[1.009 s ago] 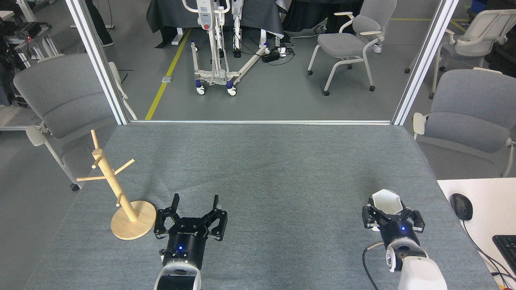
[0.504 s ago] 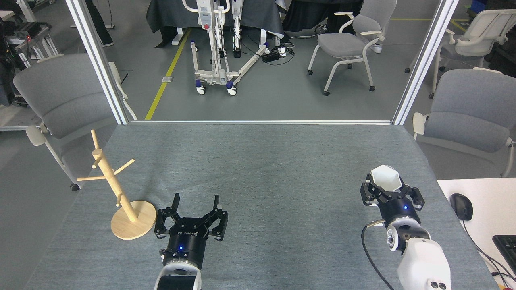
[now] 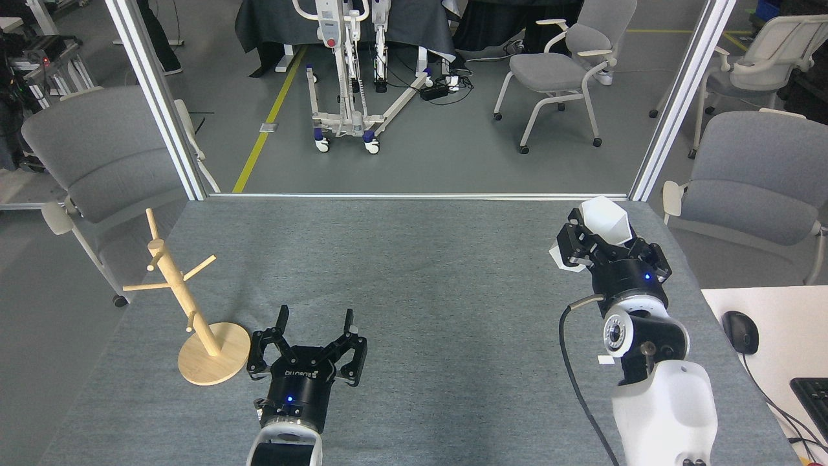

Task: Hang cup on storage rack
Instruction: 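Carry the cup toward the center and bring the left gripper to it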

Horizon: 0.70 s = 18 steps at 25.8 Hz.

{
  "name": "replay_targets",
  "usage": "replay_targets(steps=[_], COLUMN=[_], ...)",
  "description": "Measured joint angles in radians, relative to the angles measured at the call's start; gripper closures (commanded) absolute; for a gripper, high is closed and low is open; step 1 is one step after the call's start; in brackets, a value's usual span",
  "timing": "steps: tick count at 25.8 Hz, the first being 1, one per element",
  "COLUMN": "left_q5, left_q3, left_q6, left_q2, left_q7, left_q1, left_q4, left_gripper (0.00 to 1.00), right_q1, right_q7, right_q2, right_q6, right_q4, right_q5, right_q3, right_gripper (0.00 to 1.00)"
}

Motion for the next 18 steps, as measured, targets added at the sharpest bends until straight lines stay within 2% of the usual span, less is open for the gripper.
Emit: replay_targets(steps=[4,7,10,15,18], left_q5=[-0.092,-0.186,-0.227,-0.238,-0.231], left_q3=[-0.086,-0.184,-0.265,-0.301,-0.302], left_q6=[-0.005,-0.032,-0.1,-0.291,-0.363], left_q2=[0.017,0.043,0.076,0.069,0.042], left_q7=[0.022,0.028,0.024,0.021,0.019], left_q1=[0.006,0.008,0.002,-0.03,-0.086], left_q4=[-0.009,-0.01,-0.008,0.001,0.04], left_gripper=[0.01,0.01,0.01,0.01,0.01], right_q1=[0.055,0.068,0.076,0.076,0.075], right_q7=[0.116,0.154,0.188,0.227,0.241], right_q2=[0.082,0.138,0.187,0.213,0.215], right_q6=[0.013,0.019,0.046,0.19,0.298], right_q4=[-0.133,-0.166,-0.178,-0.182,-0.181], right_q5=[0.066,0.134,0.203,0.286,0.339], right_q3=[0.03,0.051,0.085,0.226,0.315], right_gripper=[0.76,0.76,0.75,0.75,0.75])
